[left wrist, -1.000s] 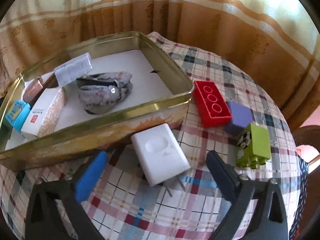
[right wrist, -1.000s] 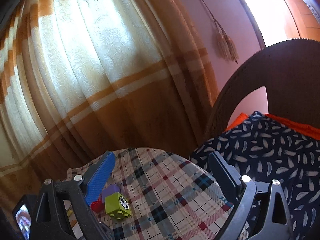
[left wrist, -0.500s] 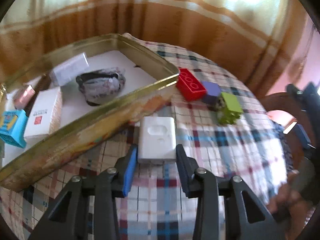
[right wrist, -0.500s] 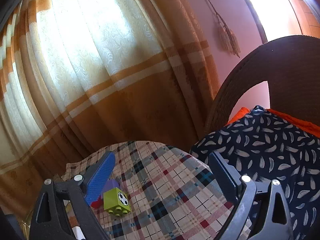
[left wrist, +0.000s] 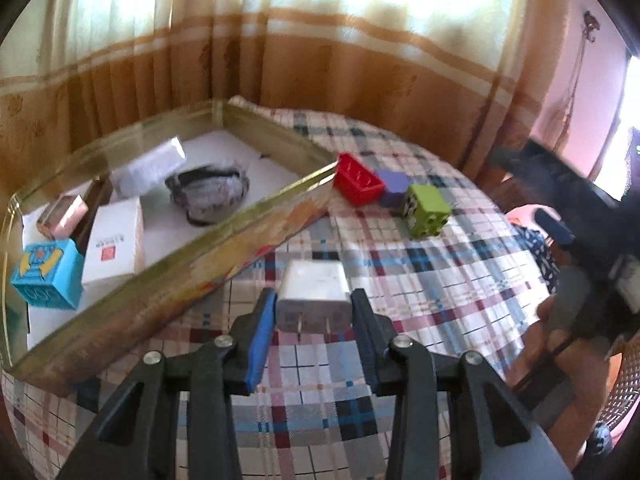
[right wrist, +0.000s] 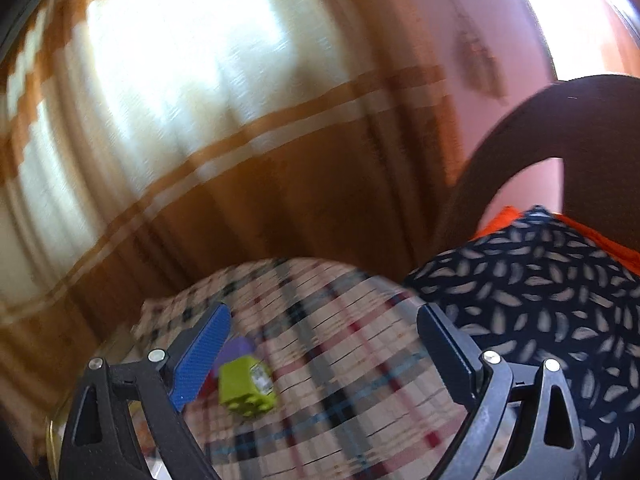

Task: Organize rigid objects
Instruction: 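Grasp the white charger with left tool while right tool grasps the green Lego brick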

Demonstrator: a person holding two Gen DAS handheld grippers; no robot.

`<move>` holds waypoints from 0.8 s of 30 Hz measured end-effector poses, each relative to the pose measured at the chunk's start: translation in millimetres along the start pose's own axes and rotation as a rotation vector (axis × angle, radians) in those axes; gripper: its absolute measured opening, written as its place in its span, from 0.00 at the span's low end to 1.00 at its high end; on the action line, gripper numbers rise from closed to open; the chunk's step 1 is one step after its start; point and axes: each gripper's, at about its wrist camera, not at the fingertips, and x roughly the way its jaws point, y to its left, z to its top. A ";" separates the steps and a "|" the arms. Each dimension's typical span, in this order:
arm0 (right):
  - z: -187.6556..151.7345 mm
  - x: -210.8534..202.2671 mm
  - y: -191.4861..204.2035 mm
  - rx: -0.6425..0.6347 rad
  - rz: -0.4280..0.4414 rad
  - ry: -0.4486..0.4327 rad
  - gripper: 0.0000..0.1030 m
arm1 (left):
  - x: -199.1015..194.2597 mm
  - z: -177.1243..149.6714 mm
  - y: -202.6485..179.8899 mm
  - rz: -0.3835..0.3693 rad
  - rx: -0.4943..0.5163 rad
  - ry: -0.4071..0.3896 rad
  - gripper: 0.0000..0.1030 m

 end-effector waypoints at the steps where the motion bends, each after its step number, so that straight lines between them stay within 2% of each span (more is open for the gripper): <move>1: -1.1 2.9 8.2 -0.041 0.011 0.017 0.93 | -2.7 0.8 1.0 -0.007 -0.001 -0.013 0.36; 5: -7.8 18.3 28.4 -0.139 0.035 0.103 0.88 | -13.3 2.2 4.4 -0.002 0.016 -0.067 0.36; 7: -12.5 30.8 36.7 -0.182 0.018 0.165 0.85 | -14.4 2.8 6.4 0.007 0.022 -0.068 0.33; 9: -16.1 37.0 42.3 -0.214 0.004 0.194 0.74 | -16.7 2.0 10.4 0.002 0.019 -0.063 0.33; 11: -20.5 39.6 48.9 -0.249 -0.001 0.205 0.74 | -18.1 2.1 12.5 0.006 0.019 -0.054 0.34; 12: -21.8 39.3 50.9 -0.263 -0.004 0.208 0.74 | -19.1 2.6 13.7 0.013 0.017 -0.045 0.37; 14: -25.2 41.0 56.6 -0.294 -0.005 0.224 0.74 | -20.6 2.1 16.5 0.030 0.012 -0.011 0.55; 15: -26.9 42.4 58.2 -0.304 -0.010 0.234 0.74 | -18.7 1.8 18.1 0.030 0.004 0.020 0.73; 16: -29.4 45.0 60.7 -0.317 -0.019 0.248 0.74 | -17.5 0.3 20.1 0.019 -0.006 0.040 0.80; 19: -33.7 50.5 63.4 -0.333 -0.022 0.282 0.73 | -13.0 -6.7 24.6 -0.009 -0.031 0.086 0.81; 21: -35.0 53.0 62.7 -0.329 -0.031 0.296 0.61 | -7.0 -9.4 24.0 0.008 -0.023 0.107 0.81; 22: -36.3 56.7 61.3 -0.322 -0.032 0.320 0.57 | -4.1 -10.2 23.0 0.009 -0.022 0.116 0.81; 24: -37.9 62.6 57.2 -0.300 -0.025 0.353 0.43 | -1.0 -10.3 20.9 -0.004 -0.027 0.120 0.81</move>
